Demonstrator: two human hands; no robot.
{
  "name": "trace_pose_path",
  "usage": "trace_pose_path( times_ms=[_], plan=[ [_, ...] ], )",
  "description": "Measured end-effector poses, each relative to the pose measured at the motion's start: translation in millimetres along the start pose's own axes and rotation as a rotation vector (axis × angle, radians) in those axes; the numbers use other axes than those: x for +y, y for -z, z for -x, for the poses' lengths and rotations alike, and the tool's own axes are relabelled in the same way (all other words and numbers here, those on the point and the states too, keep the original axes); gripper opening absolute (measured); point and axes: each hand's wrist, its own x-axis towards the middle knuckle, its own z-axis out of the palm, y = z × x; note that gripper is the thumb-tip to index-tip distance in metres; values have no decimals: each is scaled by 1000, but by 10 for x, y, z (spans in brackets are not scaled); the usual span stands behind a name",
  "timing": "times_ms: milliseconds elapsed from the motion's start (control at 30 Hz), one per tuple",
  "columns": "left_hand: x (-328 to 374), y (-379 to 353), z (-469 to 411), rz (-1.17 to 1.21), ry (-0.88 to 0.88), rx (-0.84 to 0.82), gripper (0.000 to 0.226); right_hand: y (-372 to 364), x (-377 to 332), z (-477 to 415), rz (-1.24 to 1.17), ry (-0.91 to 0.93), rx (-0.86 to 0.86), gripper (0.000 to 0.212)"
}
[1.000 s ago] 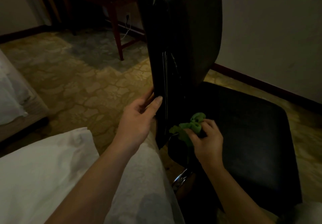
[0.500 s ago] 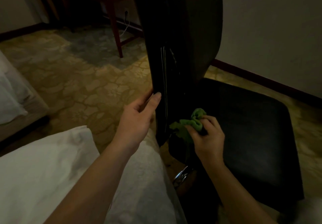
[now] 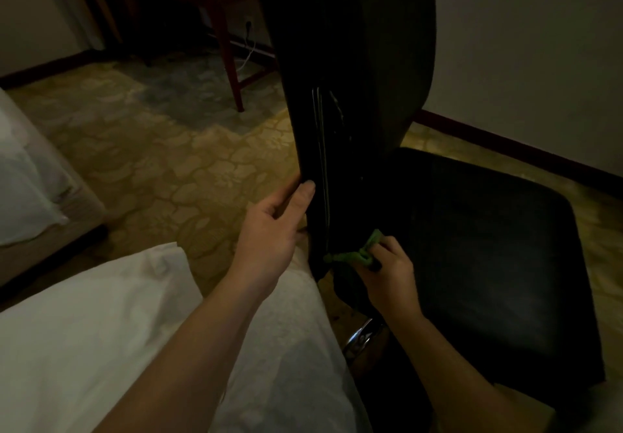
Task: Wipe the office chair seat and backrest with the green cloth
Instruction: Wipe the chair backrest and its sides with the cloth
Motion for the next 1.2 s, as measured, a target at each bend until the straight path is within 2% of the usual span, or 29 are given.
trace_pose_path(
  times_ms=[200,333,433,533,600,667,700,800,900,967,1067,1200],
  plan=[
    [-36,-16,-19,-9,-7,16,53,393,-252,-87,-57,59,202,12],
    [-29,-26,-23,6,4,5,39,419,-289,-153,-139,110,142,13],
    [-24,-29,-19,7,2,4,33,325,-217,-115,-149,38,116,11],
    [-20,-37,-1,5,-9,4,31,176,-85,-81,-38,-89,-53,15],
    [-6,-32,11,8,-13,-1,36,133,-66,-47,-14,-157,-143,17],
    [7,-7,16,-3,-5,-7,49,224,-165,-19,-40,-168,-63,12],
    [15,1,18,1,2,-8,50,307,-244,-14,-60,-149,15,10],
    [49,-16,29,32,24,-22,36,621,-567,-54,-204,-116,206,10],
    [121,-8,43,50,46,-15,49,872,-908,-182,-301,-50,214,17],
    [207,28,48,48,42,-11,54,993,-1107,-284,-259,48,256,19],
    [396,40,65,48,-23,0,45,1067,-1359,-432,-150,207,334,21],
    [664,-3,109,66,-110,11,34,960,-1544,-555,-46,332,280,26]
  ],
)
